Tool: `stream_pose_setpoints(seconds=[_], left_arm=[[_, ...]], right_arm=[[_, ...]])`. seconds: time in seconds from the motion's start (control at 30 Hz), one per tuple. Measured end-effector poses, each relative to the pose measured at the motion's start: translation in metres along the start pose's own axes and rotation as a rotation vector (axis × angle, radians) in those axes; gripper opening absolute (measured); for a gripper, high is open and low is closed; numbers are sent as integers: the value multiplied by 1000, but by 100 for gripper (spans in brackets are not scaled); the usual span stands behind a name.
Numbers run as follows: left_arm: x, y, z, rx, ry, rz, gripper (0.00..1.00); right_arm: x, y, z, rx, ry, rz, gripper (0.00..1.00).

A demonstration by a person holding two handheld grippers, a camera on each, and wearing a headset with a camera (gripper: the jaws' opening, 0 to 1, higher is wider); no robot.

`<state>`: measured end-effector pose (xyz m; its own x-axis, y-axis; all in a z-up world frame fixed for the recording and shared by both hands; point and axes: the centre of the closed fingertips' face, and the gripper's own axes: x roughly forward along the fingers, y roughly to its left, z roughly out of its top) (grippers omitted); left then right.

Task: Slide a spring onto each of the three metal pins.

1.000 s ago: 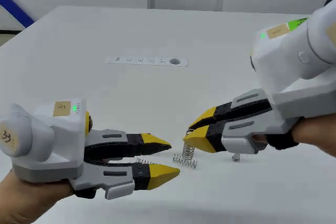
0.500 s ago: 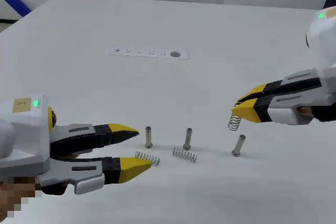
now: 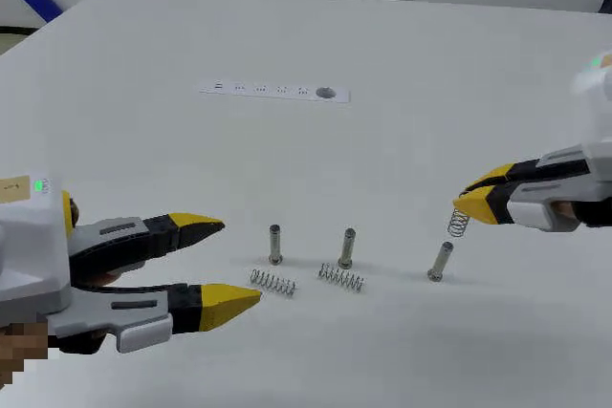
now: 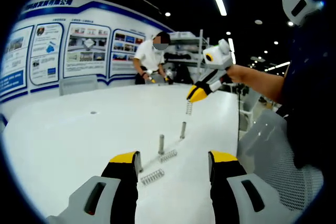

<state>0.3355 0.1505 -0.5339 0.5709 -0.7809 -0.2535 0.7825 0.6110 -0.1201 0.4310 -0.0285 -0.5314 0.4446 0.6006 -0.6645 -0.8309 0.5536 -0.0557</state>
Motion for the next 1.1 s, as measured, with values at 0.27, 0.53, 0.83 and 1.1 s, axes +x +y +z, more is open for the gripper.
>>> stream_pose_setpoints(seconds=[0.27,0.53,0.83,1.1], left_arm=[[-1,0,-2,-9,7,11,57],[-1,1,-4,-16,16,19,57],[0,2,-4,-19,21,23,57],[2,1,-5,-18,30,21,57]], right_arm=[[11,-5,-10,11,8,-9,11],[17,-7,-16,7,23,-13,11],[22,-7,-20,10,27,-3,11],[28,-10,-28,18,29,-2,11]])
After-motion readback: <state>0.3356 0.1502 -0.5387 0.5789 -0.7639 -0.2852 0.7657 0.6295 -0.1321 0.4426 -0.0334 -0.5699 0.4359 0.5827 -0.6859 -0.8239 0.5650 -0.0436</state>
